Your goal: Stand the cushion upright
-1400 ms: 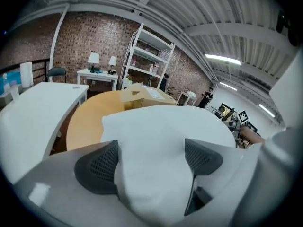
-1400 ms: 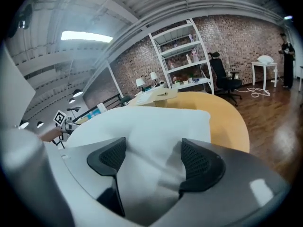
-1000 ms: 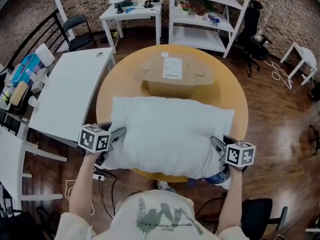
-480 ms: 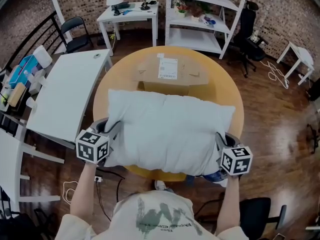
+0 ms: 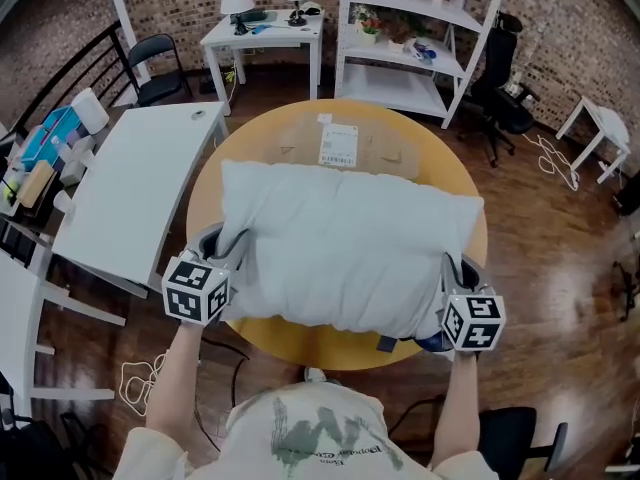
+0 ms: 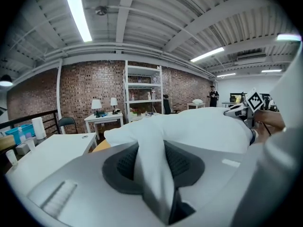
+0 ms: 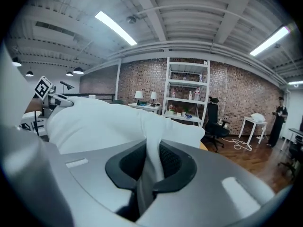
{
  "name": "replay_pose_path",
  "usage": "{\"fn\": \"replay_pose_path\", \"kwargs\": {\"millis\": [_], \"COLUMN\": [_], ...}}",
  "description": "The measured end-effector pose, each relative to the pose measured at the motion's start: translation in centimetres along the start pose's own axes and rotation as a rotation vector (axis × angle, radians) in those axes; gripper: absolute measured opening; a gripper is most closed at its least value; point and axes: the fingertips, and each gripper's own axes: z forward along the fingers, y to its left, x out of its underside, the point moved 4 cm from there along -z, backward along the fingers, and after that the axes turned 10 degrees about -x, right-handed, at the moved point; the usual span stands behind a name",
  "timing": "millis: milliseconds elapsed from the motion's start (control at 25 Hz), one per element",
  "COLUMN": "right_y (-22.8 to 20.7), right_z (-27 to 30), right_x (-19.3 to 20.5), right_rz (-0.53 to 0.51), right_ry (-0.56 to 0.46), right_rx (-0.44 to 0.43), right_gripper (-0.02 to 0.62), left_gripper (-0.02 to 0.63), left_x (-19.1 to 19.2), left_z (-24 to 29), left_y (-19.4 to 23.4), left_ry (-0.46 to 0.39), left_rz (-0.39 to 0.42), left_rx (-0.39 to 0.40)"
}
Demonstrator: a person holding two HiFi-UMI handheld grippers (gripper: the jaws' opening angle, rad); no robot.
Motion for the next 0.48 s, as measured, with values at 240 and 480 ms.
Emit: {"fn": "replay_pose_path", "kwargs": {"millis": [240, 480], "right_y": [-0.4, -0.7], "right_z": [2.0, 3.5], "right_x": [-2.5, -4.1], "right_rz": [-0.106, -0.176], "right_ry": [-0.110, -0.277], "right_rx": [0.085, 0.182], "right_gripper": [0.034, 0.034], "left_gripper": [0.117, 0.115], "left_x": [-1.3, -1.9], "left_z": [1.7, 3.0], "left_y": [0.9, 1.4], "left_ry": [-0.128, -0.281], "left_rz": [-0.014, -0.021], "left_rx": [-0.094, -0.191]}}
